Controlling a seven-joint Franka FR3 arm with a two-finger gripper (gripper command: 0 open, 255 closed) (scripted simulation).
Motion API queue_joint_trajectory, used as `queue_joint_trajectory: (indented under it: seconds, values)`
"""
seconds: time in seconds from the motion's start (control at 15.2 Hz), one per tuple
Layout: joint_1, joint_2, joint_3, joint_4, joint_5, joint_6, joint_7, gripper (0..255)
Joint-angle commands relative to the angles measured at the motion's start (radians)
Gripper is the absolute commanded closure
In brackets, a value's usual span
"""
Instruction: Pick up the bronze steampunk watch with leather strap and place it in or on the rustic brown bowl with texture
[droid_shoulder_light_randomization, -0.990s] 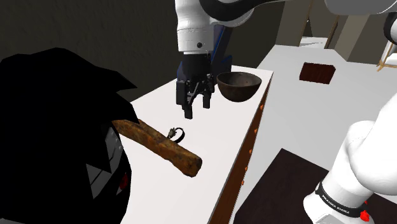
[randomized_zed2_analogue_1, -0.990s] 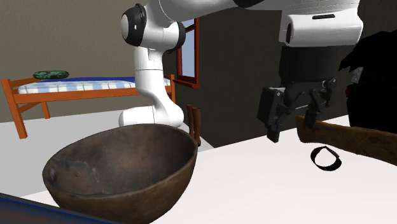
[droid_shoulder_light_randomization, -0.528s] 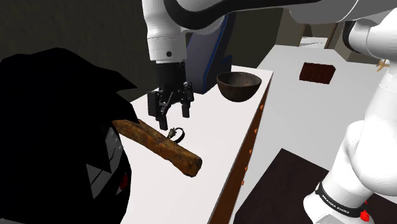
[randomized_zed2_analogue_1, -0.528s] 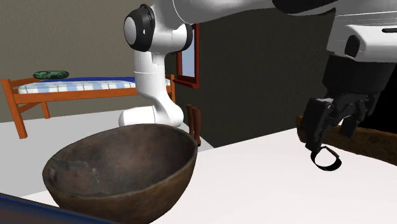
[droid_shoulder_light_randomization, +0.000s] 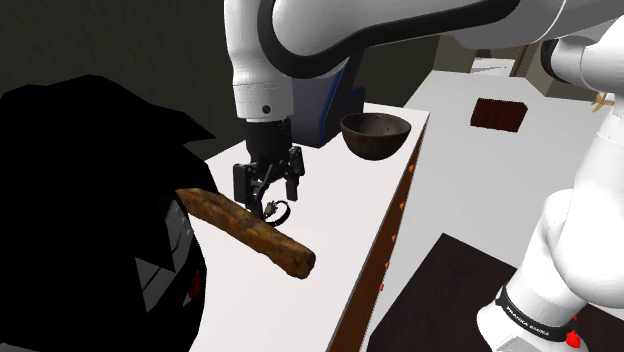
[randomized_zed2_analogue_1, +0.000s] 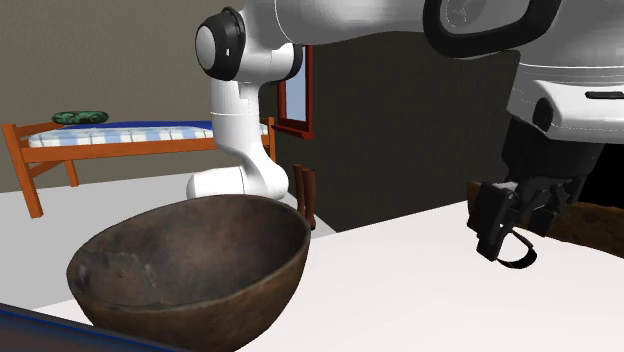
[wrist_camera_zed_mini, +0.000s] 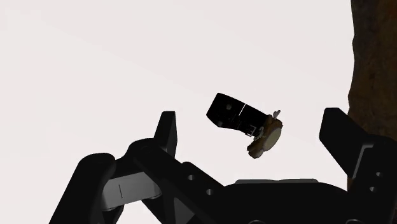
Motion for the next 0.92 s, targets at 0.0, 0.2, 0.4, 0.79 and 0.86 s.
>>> queue_joint_trajectory:
  seconds: [0.0, 0.2, 0.4, 0.79, 0.86]
  values:
    - [0.001, 0.001, 0.000, -0.002, 0.000, 0.001, 0.000, 0]
    - [0.001, 0.001, 0.000, -0.002, 0.000, 0.001, 0.000, 0]
    - [0.001, 0.001, 0.001, -0.003, 0.000, 0.002, 0.001, 255]
    - [0.003, 0.005, 0.002, 0.002, -0.002, 0.001, 0.004, 255]
    - [0.000, -0.005, 0.000, -0.006, 0.002, -0.002, -0.001, 255]
